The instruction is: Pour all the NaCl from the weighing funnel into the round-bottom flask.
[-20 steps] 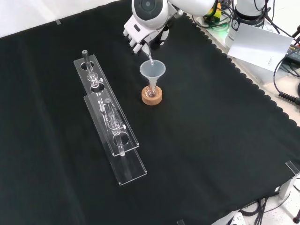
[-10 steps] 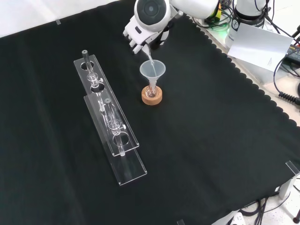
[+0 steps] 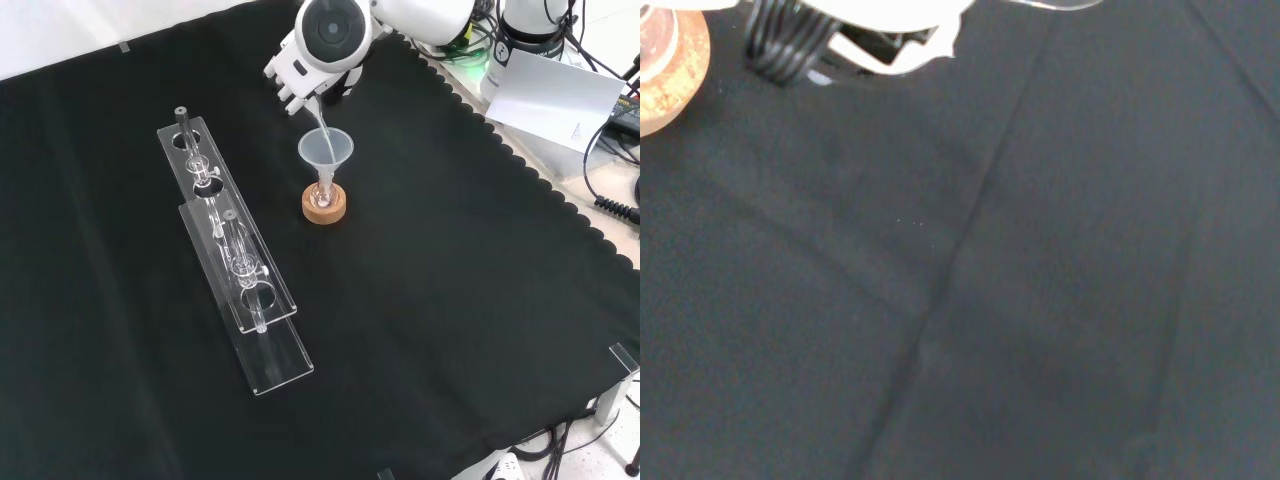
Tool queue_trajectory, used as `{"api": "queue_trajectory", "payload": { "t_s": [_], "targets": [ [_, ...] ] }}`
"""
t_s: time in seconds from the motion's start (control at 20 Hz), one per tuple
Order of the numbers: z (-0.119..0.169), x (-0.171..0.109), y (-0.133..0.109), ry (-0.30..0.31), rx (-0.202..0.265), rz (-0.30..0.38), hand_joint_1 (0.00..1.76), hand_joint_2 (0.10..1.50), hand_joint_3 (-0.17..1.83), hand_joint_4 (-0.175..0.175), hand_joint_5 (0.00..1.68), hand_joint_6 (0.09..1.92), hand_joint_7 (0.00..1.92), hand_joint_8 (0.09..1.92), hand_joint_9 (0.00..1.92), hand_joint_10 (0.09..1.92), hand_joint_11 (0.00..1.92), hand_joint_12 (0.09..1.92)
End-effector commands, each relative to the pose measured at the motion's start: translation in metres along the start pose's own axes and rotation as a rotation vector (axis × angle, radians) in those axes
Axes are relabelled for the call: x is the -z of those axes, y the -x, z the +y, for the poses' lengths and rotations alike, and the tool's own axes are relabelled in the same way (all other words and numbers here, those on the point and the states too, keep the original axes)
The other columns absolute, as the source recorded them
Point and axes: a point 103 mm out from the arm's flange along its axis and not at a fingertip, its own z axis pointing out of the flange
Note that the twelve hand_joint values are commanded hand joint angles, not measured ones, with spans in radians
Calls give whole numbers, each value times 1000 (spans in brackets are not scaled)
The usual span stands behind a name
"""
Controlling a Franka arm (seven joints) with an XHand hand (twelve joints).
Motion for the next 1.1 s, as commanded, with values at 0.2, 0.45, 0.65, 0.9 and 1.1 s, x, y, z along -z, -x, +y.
{"api": "queue_trajectory", "payload": {
  "t_s": [0.2,0.45,0.65,0.9,1.1],
  "targets": [
    [1,3,-3,-1,-3,-37,1107,708,702,88,1113,967,899,735,1103,400,913,988],
    [3,5,-6,-18,-3,-59,1107,708,702,87,1113,967,898,735,1104,399,915,987],
    [5,6,-7,-26,-6,-84,1107,708,703,87,1113,967,898,734,1104,398,916,986],
    [6,12,-11,-32,-8,-109,1107,708,703,87,1113,967,898,734,1104,398,917,985],
    [5,17,-14,-35,-9,-131,1107,708,703,86,1114,967,898,733,1104,397,917,984]
  ]
}}
